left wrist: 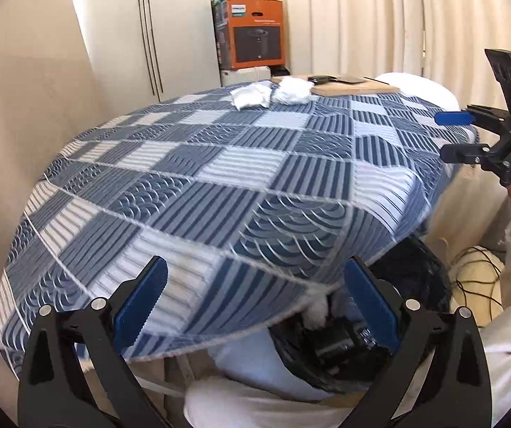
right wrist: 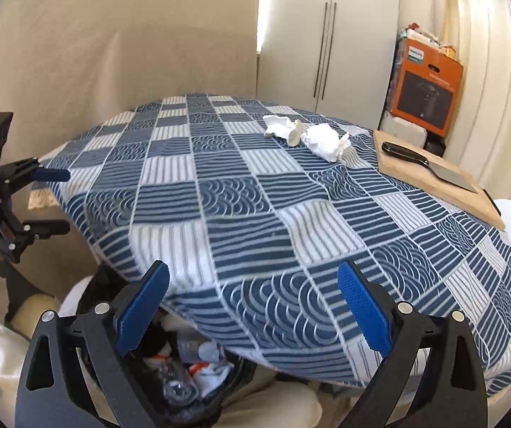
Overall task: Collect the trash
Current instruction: 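Move both tools back over the table toward the white tissues, then grasp the crumpled white tissue with the right tool while the left tool grasps the folded tissue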
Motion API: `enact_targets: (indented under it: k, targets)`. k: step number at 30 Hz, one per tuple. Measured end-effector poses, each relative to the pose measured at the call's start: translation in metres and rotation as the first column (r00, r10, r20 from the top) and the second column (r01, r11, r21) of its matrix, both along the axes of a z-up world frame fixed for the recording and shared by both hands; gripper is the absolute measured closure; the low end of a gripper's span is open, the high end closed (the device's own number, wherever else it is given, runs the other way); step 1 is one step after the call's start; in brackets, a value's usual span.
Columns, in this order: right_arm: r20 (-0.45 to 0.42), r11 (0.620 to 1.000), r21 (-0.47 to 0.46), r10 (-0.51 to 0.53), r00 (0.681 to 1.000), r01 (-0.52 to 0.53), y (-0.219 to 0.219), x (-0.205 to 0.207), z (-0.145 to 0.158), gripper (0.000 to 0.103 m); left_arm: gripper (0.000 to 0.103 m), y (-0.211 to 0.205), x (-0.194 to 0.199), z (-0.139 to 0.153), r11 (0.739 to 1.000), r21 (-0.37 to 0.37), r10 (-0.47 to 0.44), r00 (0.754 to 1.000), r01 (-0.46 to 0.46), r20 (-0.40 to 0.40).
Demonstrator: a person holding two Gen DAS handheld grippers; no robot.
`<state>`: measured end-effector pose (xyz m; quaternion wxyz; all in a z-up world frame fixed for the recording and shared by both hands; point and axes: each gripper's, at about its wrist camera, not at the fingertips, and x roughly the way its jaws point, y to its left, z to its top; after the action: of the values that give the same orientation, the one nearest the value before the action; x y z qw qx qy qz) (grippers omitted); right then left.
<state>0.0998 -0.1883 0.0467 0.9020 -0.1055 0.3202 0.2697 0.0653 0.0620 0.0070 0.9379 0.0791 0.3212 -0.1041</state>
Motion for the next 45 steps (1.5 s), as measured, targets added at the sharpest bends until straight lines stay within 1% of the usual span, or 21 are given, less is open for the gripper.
enact_targets:
  k: [8,12,19,23,25,27,30,34,38,42,45]
  targets:
    - [-0.022,1.000,-0.001,-0.019,1.000,0.019,0.007,0.046,0.009,0.011,0.006,0.008,0.039,0.019,1.000,-0.021,-0.001,1.000,0.001,0.009]
    - [-0.042,1.000,0.020,-0.020,0.999,0.021,0.010,0.070,0.010,0.010,0.006,0.011,0.057,0.024,0.999,-0.044,-0.009,1.000,0.010,0.008]
    - [-0.071,0.999,0.007,-0.041,0.997,0.042,0.020,0.116,0.008,0.010,0.006,0.017,0.086,0.034,0.998,-0.062,0.012,1.000,-0.011,0.007]
    - [-0.082,0.999,0.007,-0.043,0.996,0.044,0.021,0.140,0.010,0.010,0.006,0.016,0.103,0.043,0.999,-0.038,0.025,1.000,-0.025,0.012]
    - [-0.088,0.999,0.010,-0.044,0.995,0.045,0.021,0.152,0.011,0.010,0.006,0.015,0.113,0.048,0.999,-0.026,0.046,0.999,-0.046,0.024]
    - [-0.094,0.999,0.004,-0.043,0.995,0.044,0.019,0.163,0.011,0.010,0.006,0.011,0.122,0.052,0.999,-0.025,0.028,0.999,-0.028,0.016]
    - [-0.099,0.998,-0.017,-0.057,0.993,0.056,0.018,0.180,0.012,0.010,0.006,0.003,0.136,0.055,1.000,0.006,0.028,0.999,-0.028,0.022]
    - [-0.092,0.998,-0.034,-0.049,0.995,0.046,0.017,0.198,0.015,0.010,0.006,-0.004,0.162,0.060,0.999,-0.051,-0.009,1.000,0.008,-0.016]
    - [-0.102,0.998,-0.056,-0.020,0.995,0.014,0.019,0.214,0.014,0.010,0.006,-0.012,0.190,0.062,0.999,-0.051,-0.013,1.000,0.012,-0.017]
    - [-0.115,0.998,-0.066,-0.001,0.993,-0.006,0.023,0.234,0.009,0.010,0.006,-0.021,0.214,0.061,0.999,-0.024,-0.023,0.999,0.022,-0.032]
    - [-0.126,0.997,-0.078,0.012,0.992,-0.022,0.029,0.247,0.004,0.010,0.006,-0.030,0.228,0.060,0.999,0.014,-0.044,0.998,0.045,-0.038]
